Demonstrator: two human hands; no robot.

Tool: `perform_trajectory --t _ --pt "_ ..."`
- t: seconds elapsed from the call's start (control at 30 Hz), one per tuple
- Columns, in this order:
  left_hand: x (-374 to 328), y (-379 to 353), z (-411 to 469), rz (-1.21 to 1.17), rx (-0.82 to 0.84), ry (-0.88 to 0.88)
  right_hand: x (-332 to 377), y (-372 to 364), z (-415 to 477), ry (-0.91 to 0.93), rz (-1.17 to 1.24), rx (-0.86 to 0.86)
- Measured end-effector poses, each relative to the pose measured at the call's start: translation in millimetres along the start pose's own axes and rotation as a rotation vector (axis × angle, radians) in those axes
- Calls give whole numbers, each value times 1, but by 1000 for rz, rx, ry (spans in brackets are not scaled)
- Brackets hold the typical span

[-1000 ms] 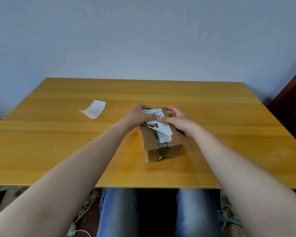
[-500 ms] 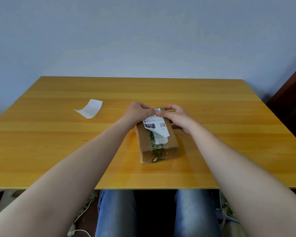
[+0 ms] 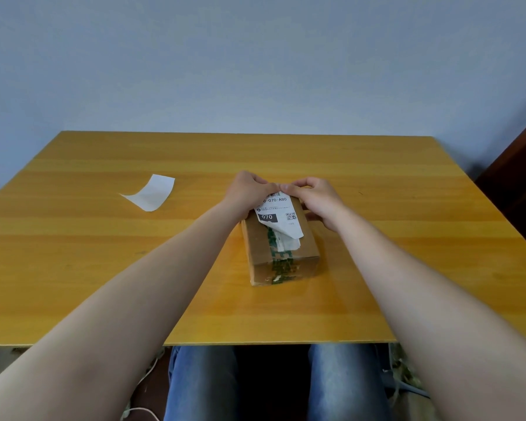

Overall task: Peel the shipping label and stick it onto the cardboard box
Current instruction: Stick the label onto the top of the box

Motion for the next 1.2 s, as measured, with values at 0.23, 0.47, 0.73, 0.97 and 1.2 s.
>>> perform_trajectory --t 0.23,0.47,0.73,0.97,1.2 --pt "-8 -6 17 -62 36 -73 5 7 18 13 -1 -101" --pt "-9 1 7 -48 84 -115 5 7 16 118 -40 60" --pt "3 8 -29 -19 118 -213 -10 8 0 142 -18 120" --pt "8 9 -46 -21 133 -196 -13 5 -12 129 -76 159" --pt "5 6 -55 10 129 -251 -10 6 -21 169 -80 178"
Point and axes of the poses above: each hand's wrist, its own z-axis towards the middle knuckle, its own y-axis out of the back of the hand, x = y × z, the point moved 4 cm from there along z, towards the middle knuckle, and after that the axes turned 3 degrees about -z, right-handed, at the moved point
